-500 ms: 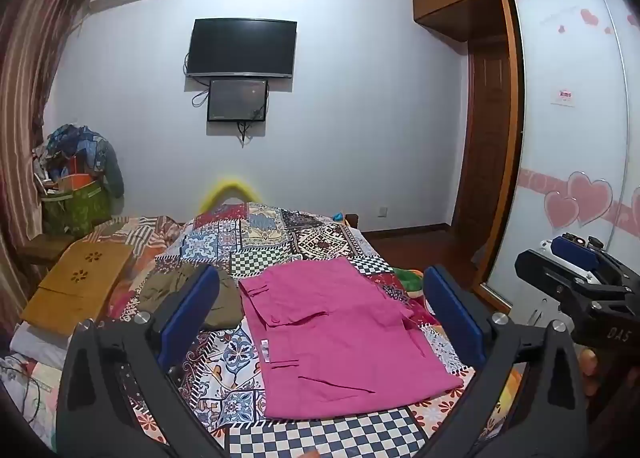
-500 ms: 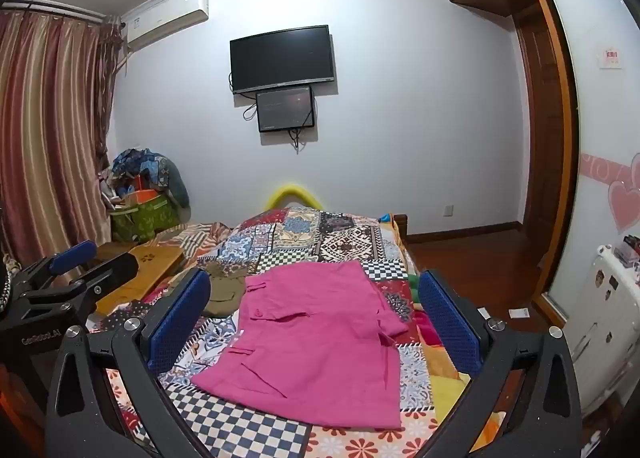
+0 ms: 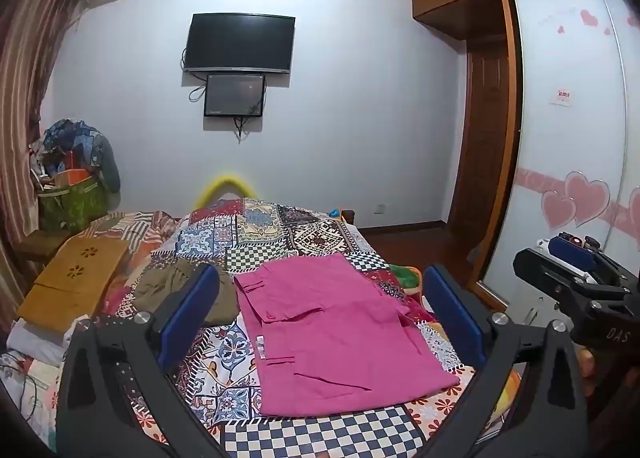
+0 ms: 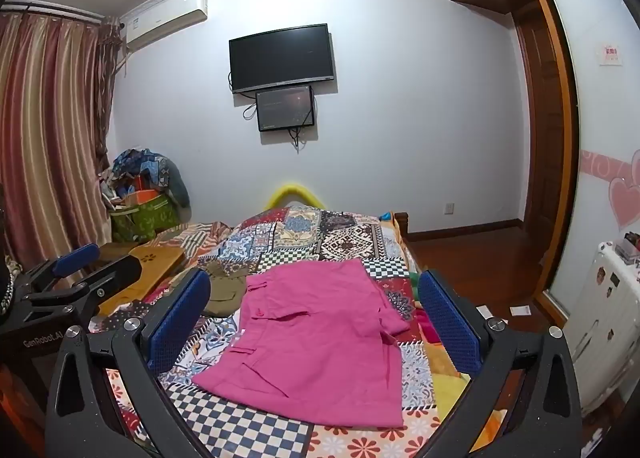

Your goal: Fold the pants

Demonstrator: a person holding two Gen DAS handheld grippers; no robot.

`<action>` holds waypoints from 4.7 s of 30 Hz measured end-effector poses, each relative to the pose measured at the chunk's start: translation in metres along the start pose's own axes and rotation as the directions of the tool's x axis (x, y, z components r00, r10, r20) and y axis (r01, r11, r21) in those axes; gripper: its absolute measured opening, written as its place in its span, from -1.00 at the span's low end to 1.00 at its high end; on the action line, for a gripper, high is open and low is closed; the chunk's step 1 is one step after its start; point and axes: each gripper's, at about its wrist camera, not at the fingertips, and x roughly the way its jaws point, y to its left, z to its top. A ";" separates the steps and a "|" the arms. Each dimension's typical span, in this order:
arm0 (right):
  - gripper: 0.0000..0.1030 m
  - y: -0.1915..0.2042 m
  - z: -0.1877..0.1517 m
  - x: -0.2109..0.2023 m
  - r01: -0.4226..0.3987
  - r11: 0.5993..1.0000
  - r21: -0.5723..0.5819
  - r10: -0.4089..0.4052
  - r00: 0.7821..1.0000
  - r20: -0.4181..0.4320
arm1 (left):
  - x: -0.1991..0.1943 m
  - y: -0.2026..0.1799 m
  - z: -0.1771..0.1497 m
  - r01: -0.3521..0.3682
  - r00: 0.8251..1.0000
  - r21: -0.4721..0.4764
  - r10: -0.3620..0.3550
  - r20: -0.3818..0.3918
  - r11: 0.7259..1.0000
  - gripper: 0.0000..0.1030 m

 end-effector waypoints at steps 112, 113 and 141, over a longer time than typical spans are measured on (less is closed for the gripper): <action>-0.39 -0.108 -0.124 0.235 -0.070 0.993 0.093 0.113 0.764 -0.635 | 0.267 0.108 -0.156 -0.058 0.749 -0.106 -0.026 -0.662 0.993 0.28; -0.44 -0.110 -0.126 0.240 -0.070 0.993 0.092 0.113 0.754 -0.648 | 0.268 0.109 -0.158 -0.057 0.745 -0.114 -0.033 -0.666 0.992 0.28; -0.19 -0.120 -0.096 0.223 -0.066 0.997 -0.030 0.035 0.796 -0.604 | 0.279 0.116 -0.121 -0.037 0.770 -0.029 0.010 -0.639 0.999 0.15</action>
